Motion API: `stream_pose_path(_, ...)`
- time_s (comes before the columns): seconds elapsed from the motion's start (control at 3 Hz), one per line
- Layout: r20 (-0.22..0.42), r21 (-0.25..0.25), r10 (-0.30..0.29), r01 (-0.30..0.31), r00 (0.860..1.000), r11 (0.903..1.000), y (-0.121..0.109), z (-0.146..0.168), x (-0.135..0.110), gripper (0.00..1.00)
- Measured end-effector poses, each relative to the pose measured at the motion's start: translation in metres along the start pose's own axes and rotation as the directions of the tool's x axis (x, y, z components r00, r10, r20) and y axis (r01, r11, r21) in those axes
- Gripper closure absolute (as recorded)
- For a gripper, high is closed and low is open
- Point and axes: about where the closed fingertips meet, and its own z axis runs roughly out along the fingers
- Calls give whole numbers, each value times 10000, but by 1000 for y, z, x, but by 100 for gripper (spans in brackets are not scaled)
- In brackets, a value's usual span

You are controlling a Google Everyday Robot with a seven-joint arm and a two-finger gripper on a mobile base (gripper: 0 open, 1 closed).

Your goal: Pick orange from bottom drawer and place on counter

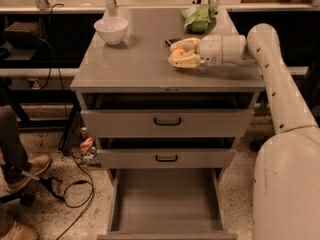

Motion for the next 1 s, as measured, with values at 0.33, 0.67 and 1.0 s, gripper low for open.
stream_pose_path(0.33, 13, 7, 47, -47, 10000, 10000, -3, 0, 1, 0)
stream_pose_path(0.67, 16, 13, 50, -50, 10000, 10000, -4, -1, 1, 0)
stream_pose_path(1.0, 91, 538, -12, 7, 10000, 9986, -11, -23, -4, 0)
